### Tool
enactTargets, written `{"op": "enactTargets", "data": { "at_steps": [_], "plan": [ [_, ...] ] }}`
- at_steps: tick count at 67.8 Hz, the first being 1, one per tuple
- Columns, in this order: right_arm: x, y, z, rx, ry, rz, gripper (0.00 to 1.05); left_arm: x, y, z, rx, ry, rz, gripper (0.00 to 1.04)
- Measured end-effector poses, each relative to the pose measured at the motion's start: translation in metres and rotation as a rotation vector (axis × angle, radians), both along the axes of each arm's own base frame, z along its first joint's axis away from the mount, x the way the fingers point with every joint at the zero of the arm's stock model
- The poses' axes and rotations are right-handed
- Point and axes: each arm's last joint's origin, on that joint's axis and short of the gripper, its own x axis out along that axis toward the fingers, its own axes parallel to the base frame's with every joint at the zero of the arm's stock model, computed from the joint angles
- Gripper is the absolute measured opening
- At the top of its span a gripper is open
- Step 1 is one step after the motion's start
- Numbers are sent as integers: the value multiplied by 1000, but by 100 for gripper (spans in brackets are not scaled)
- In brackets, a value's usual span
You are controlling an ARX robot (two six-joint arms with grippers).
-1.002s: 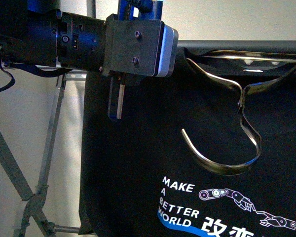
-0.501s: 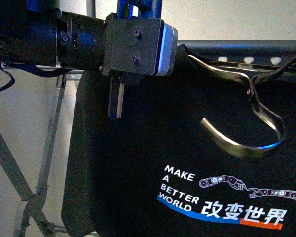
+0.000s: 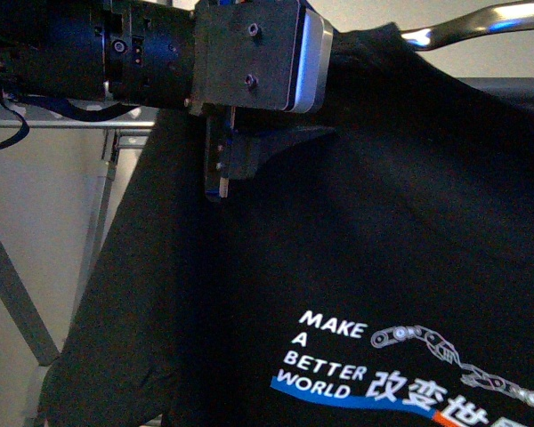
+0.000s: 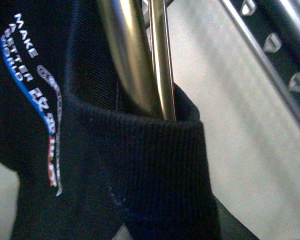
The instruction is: Hang clothes on hanger
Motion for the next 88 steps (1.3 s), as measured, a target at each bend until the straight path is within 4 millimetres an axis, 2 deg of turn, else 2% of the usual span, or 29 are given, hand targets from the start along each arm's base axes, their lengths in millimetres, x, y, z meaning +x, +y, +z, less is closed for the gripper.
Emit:
{"op": "enactTargets", "data": {
  "at_steps": [8, 13, 26, 43, 59, 62, 65, 68, 69, 72, 74, 78, 79, 84, 88],
  "plan": [
    [-14, -12, -15, 53, 170, -52, 7, 1, 1, 0, 0, 0, 6, 86],
    [-27, -20, -30, 95, 318, -88, 7, 1, 3, 0, 1, -2, 13, 100],
    [-36, -29, -44, 118, 436, -118, 7, 1, 3, 0, 1, -2, 13, 98],
    [-31, -32, -38, 266, 558, -153, 7, 2, 3, 0, -3, 3, 35, 98],
    [-20, -41, -51, 409, 664, -232, 7, 2, 3, 0, -4, 3, 46, 98],
    [-19, -43, -51, 415, 667, -247, 7, 8, 16, 10, -164, 127, 273, 98],
    [-16, -43, -51, 414, 655, -268, 7, 15, 34, 29, -456, 279, 518, 98],
    [-14, -44, -50, 439, 646, -289, 7, 20, 56, 49, -842, 472, 663, 98],
    [-13, -45, -49, 441, 643, -292, 7, 21, 60, 52, -878, 482, 682, 98],
    [-11, -46, -49, 463, 638, -320, 7, 23, 72, 60, -1110, 613, 702, 98],
    [-9, -47, -48, 476, 637, -334, 7, 24, 78, 64, -1188, 656, 719, 98],
    [-6, -47, -47, 528, 643, -377, 7, 28, 93, 67, -1458, 828, 725, 98],
    [-6, -47, -47, 537, 645, -383, 7, 28, 95, 67, -1475, 841, 734, 98],
    [-1, -44, -46, 606, 667, -427, 7, 30, 107, 59, -1743, 1017, 723, 98],
    [6, -44, -45, 666, 691, -470, 7, 29, 112, 51, -1844, 1136, 600, 98]
  ]
}}
